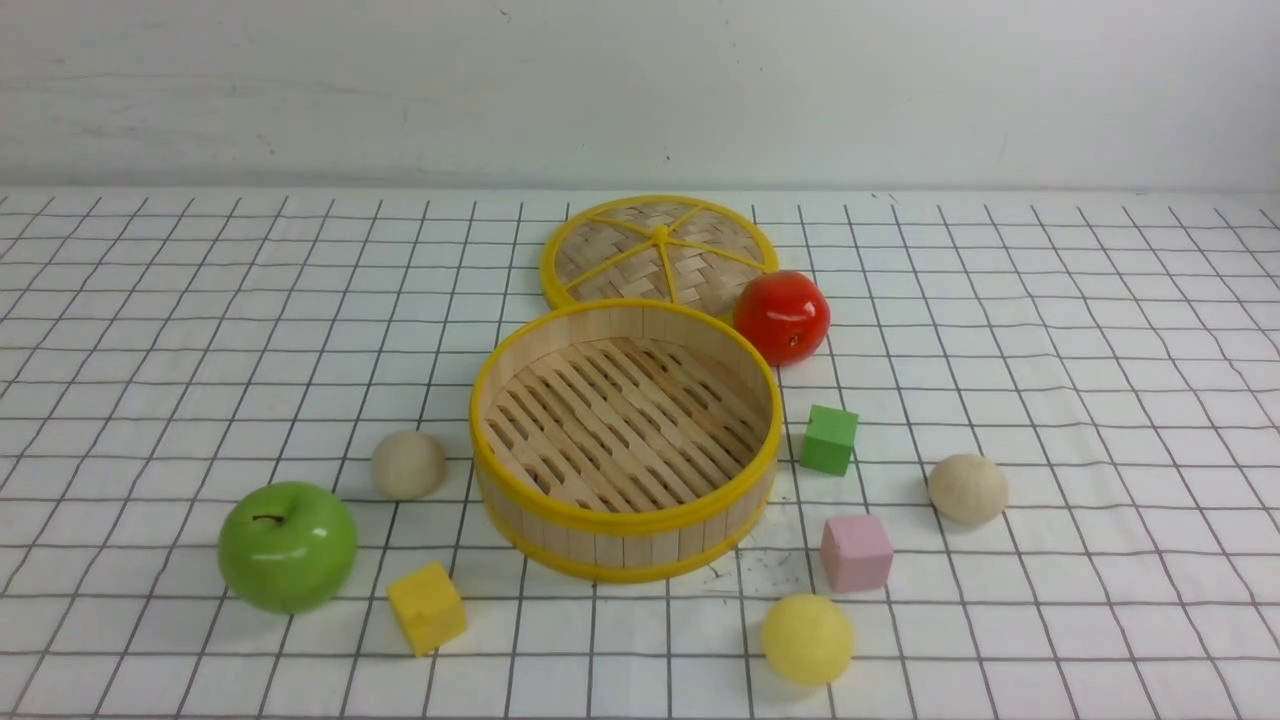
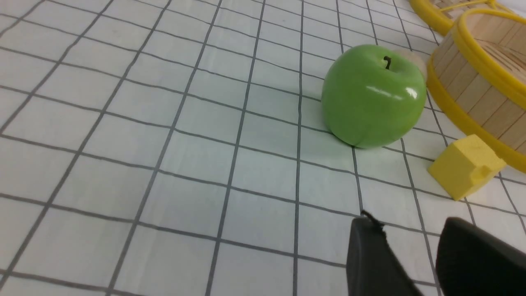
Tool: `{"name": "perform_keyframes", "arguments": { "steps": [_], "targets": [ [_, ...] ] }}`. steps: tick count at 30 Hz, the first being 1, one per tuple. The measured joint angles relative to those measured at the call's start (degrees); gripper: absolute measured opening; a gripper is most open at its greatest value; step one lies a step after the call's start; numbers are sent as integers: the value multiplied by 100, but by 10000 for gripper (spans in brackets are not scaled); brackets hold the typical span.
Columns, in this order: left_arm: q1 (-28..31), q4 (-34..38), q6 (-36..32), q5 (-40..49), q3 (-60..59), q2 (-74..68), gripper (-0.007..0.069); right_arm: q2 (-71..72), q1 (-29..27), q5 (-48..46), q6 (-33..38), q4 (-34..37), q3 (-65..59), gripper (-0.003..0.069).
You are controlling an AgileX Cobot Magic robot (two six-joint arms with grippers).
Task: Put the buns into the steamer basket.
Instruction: Use the left arm to grab a steamed stuffed bun
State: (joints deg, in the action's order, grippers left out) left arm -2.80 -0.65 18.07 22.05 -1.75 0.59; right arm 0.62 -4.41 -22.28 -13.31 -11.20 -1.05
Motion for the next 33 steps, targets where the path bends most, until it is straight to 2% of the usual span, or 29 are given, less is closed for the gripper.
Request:
{"name": "perform_keyframes", "arguments": {
  "steps": [14,20,26,28,33],
  "targets": [
    [0,0,0,-23,0,0,238,0,0,0,0,0,0,239],
    [0,6,0,-419,0,0,238,0,0,0,-2,0,0,239],
    [0,310,92,-720,0,0,238,0,0,0,-2,0,0,239],
    [0,395,133,-862,0,0,238,0,0,0,-2,0,0,239],
    [0,830,275,-2123,0,0,238,0,0,0,-2,2,0,239]
  ]
}}
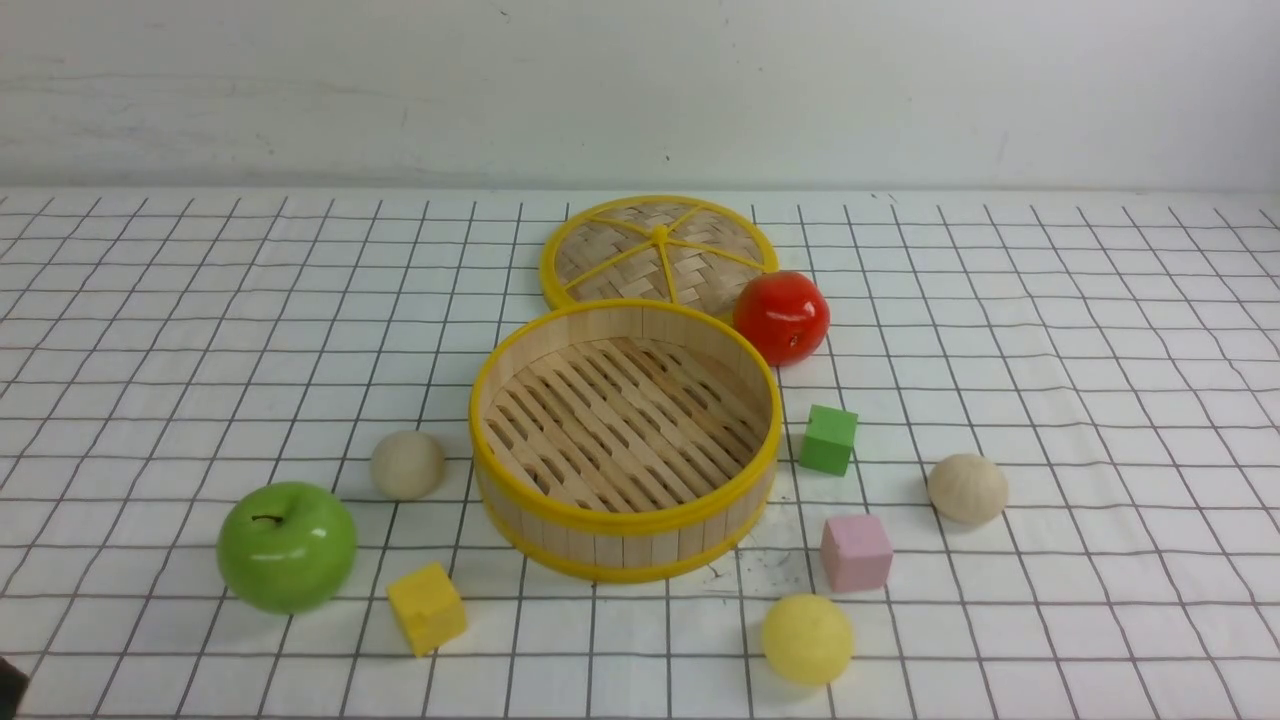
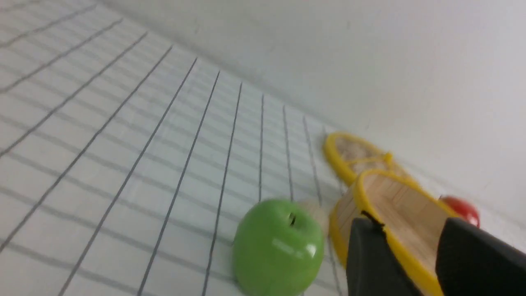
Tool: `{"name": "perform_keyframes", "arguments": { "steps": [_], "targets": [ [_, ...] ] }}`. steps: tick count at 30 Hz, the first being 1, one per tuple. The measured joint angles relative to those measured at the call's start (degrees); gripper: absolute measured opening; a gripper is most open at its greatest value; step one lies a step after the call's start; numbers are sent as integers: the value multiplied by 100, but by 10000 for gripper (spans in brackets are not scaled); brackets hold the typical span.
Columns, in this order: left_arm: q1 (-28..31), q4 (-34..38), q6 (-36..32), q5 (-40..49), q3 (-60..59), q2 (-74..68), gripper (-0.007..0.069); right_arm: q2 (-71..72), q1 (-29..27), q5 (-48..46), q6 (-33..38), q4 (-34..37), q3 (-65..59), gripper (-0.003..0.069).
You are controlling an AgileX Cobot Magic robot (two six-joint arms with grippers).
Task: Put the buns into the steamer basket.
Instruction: Use the left arm to grab a steamed stuffed bun
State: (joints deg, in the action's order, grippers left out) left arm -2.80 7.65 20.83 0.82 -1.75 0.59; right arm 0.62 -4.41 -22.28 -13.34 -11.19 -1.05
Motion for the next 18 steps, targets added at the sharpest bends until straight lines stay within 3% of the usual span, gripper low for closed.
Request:
{"name": "perform_keyframes", "arguments": {
  "steps": [5,10,15,18],
  "targets": [
    [0,39,-94,-932,11,0,238,0,0,0,0,0,0,239],
    [0,52,-106,-750,539,0,238,0,0,0,0,5,0,239],
    [0,67,-127,-23,1896,-535,238,0,0,0,0,5,0,239],
    [0,111,36,1114,2816,-1231,238,0,0,0,0,11,0,239]
  ]
}}
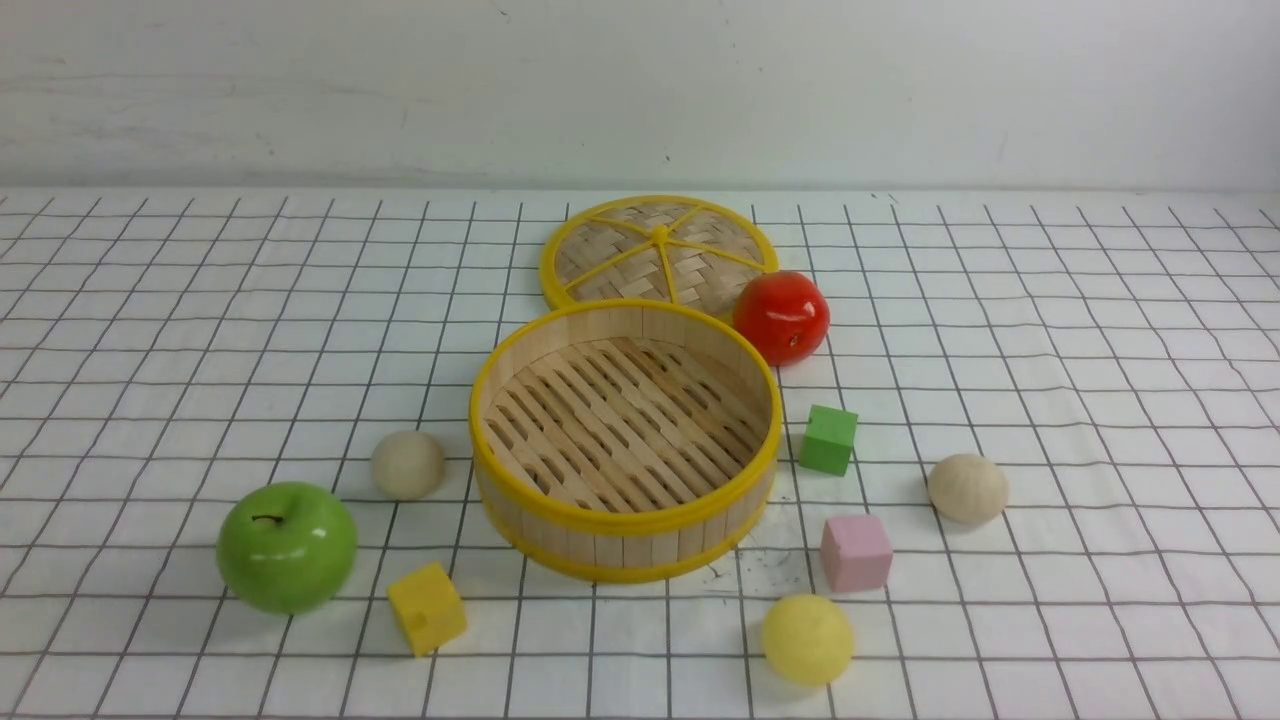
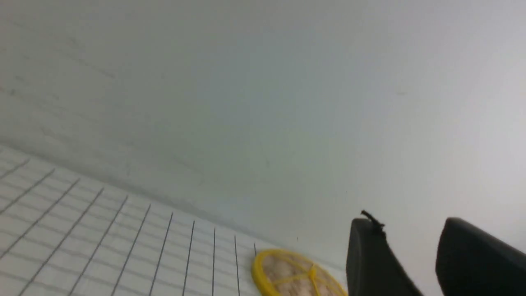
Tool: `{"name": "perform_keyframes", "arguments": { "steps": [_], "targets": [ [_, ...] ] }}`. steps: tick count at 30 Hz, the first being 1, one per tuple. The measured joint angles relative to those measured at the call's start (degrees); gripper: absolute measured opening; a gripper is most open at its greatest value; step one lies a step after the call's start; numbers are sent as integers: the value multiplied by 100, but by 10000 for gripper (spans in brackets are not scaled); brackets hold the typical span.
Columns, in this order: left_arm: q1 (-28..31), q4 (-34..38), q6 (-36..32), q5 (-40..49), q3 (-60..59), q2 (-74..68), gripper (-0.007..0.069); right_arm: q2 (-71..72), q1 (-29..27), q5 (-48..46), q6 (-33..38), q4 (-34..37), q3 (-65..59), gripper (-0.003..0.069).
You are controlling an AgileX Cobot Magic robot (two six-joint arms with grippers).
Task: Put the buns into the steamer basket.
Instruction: Use the left arm to grab a steamed stuffed bun
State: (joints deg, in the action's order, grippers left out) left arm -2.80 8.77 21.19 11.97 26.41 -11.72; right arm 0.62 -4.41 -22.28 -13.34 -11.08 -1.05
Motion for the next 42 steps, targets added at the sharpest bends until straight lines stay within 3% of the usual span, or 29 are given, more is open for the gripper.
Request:
{"name": "perform_keyframes", "arguments": {
  "steps": [3,6,10,19,23,25,29,35,42],
  "targets": [
    [0,-55,50,1193,566,-779,238,0,0,0,0,0,0,239],
    [0,-208,-35,1712,645,-1283,238,0,0,0,0,0,0,239],
    [0,-186,-22,1735,531,-1948,238,0,0,0,0,0,0,239],
    [0,569,56,1503,855,-3729,238,0,0,0,0,0,0,239],
    [0,602,-440,2106,1791,-4800,238,0,0,0,0,0,0,239],
    [-104,621,-1052,2532,2475,-5473,238,0,0,0,0,0,0,239],
    [-572,554,-1678,3097,3580,-6646,238,0,0,0,0,-6,0,239],
    [-1021,-46,-1774,3713,4763,-8156,238,0,0,0,0,-6,0,239],
    [-1036,-325,-1797,3252,5330,-9109,238,0,0,0,0,-6,0,239]
  ]
}}
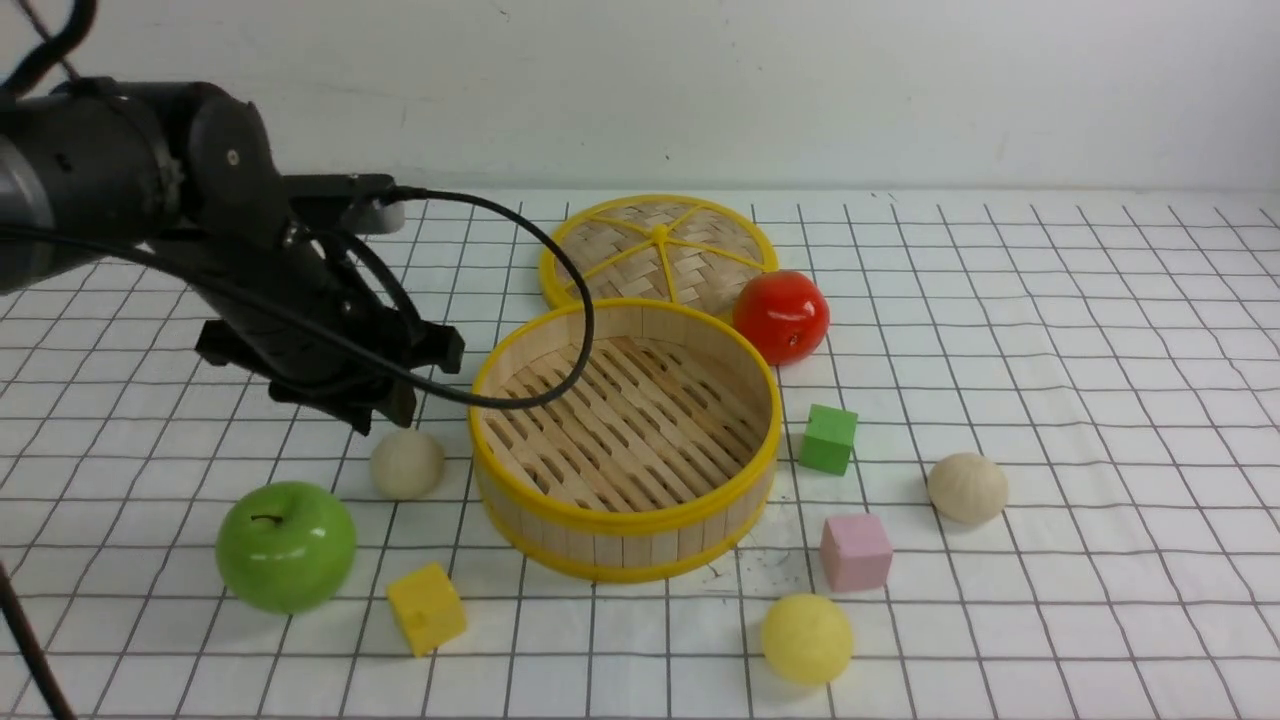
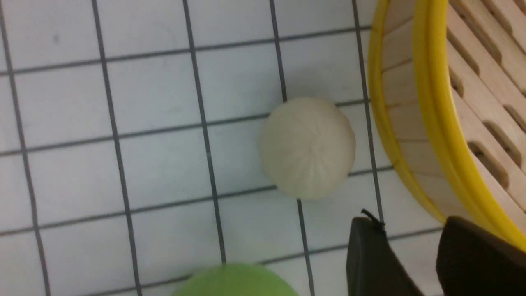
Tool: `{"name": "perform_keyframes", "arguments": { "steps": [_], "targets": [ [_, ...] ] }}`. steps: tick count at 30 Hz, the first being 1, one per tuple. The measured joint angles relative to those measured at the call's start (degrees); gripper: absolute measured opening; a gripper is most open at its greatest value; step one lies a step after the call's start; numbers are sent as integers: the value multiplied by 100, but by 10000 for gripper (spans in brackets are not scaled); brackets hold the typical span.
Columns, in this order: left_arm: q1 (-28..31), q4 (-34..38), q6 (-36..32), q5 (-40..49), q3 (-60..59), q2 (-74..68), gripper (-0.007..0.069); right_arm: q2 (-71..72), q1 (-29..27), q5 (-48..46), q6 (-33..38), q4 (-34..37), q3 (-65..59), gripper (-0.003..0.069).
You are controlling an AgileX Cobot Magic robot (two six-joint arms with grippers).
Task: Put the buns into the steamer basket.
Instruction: Use the left arm to grab a steamed stuffed bun
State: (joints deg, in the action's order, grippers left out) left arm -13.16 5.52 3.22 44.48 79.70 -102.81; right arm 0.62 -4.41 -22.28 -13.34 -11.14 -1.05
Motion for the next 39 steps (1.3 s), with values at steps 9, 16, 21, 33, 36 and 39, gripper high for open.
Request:
{"name": "perform_keyframes", "arguments": {
  "steps": [9,16,21,33,36,39],
  "targets": [
    [0,-326,-37,-443,25,-593,238,0,0,0,0,0,0,239],
    [0,-361,-37,-670,32,-768,238,0,0,0,0,0,0,239],
    [0,-361,-37,-677,32,-974,238,0,0,0,0,0,0,239],
    [0,-361,-37,-653,32,-987,121,0,0,0,0,0,0,239],
    [0,-361,-37,-617,32,-987,34,0,0,0,0,0,0,239],
    [0,-361,-77,-552,73,-987,-13,0,0,0,0,0,0,239]
  ]
}}
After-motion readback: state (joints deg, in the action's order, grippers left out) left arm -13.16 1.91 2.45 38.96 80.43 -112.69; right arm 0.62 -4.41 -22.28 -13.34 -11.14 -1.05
